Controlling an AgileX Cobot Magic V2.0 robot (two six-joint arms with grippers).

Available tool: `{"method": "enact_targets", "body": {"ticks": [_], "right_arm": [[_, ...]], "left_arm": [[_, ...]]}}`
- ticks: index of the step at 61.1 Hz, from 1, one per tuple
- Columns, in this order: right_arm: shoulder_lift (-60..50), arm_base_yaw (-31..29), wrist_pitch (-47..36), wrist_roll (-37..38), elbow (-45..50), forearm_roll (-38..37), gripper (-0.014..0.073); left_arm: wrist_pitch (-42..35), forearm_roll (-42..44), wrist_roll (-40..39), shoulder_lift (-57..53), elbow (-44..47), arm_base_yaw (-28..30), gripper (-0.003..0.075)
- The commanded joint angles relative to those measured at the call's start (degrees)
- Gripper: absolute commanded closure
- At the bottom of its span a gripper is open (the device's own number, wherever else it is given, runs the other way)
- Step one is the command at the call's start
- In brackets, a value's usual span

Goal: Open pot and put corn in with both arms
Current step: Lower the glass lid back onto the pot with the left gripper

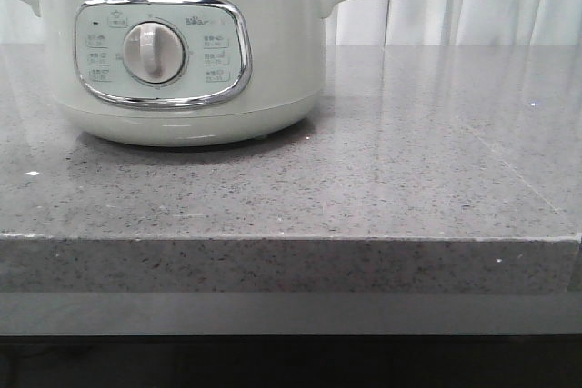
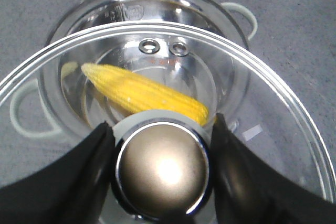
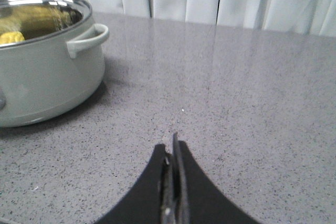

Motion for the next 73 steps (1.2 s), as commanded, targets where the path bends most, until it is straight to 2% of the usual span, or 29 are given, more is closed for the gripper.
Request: {"method": "enact_targets", "body": {"ticks": [1,13,24,37,73], "right_arm": [[-1.67,-0.40,-3.44,-0.47,-0.44,-0.32,0.0662],[-1.75,-0.40,-3.98,-0.47,-0.02,-0.32,0.0662],[-1.75,-0.40,-4.60,-0.47,-0.02,-0.50,0.0662],[-1.75,-0.40,-4.78,-0.47,-0.02,-0.61,0.0662],[-1.75,-0.40,-4.79,-0.47,-0.02,-0.69,0.0662]], "left_arm": [[-5.70,-1.23,0.88,5.18,-8.87,-0.69,0.0532],[-5.16,-1.23,0.90,16.92,-20.56,-1.57,0.0533],[-5.16,-1.23,0.90,24.57,-26.41,-1.57,0.0533],[-6.96,-1.23,0.90,27.53,-27.05,-1.57,0.0533],[-5.79,-0.11,0.35,28.78,-26.95,0.30,0.0533]]}}
